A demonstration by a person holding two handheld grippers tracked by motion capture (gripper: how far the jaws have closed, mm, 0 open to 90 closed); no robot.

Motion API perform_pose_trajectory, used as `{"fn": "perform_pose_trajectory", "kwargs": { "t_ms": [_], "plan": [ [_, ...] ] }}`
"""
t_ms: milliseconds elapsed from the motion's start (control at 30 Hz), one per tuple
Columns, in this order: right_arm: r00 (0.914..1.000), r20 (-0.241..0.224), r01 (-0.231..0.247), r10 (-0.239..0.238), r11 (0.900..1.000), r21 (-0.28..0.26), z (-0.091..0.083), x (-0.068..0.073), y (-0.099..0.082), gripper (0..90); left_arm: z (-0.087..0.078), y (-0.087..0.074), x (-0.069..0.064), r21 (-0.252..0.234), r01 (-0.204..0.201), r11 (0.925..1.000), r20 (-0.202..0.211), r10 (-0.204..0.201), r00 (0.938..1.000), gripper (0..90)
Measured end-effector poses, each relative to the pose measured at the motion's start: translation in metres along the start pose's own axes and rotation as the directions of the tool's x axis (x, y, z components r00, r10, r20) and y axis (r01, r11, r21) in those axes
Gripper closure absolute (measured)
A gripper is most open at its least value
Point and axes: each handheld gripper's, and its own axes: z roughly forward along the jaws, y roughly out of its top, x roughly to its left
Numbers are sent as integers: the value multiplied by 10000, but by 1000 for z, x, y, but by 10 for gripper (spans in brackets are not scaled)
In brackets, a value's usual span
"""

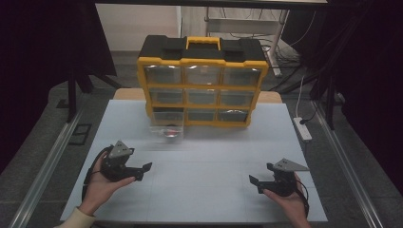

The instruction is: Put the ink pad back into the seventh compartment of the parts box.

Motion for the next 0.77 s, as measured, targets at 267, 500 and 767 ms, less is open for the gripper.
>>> {"fn": "perform_pose_trajectory", "kwargs": {
  "t_ms": [267, 500, 767],
  "plan": [
    [10000, -19, 43, -43, 10000, -18, 0, 1, 0, 98, 23, -13, 5, 171, 337, 9993, 24, -338, 9994, 148],
    [9999, -84, 95, -96, 9999, -38, 0, 1, 0, 98, 26, -13, 8, -86, 352, 9993, -106, -353, 9993, 146],
    [9998, -193, -20, 17, 9999, -120, 0, -2, 0, 97, 29, -14, 9, -33, 436, 9990, -34, -436, 9990, 144]
  ]
}}
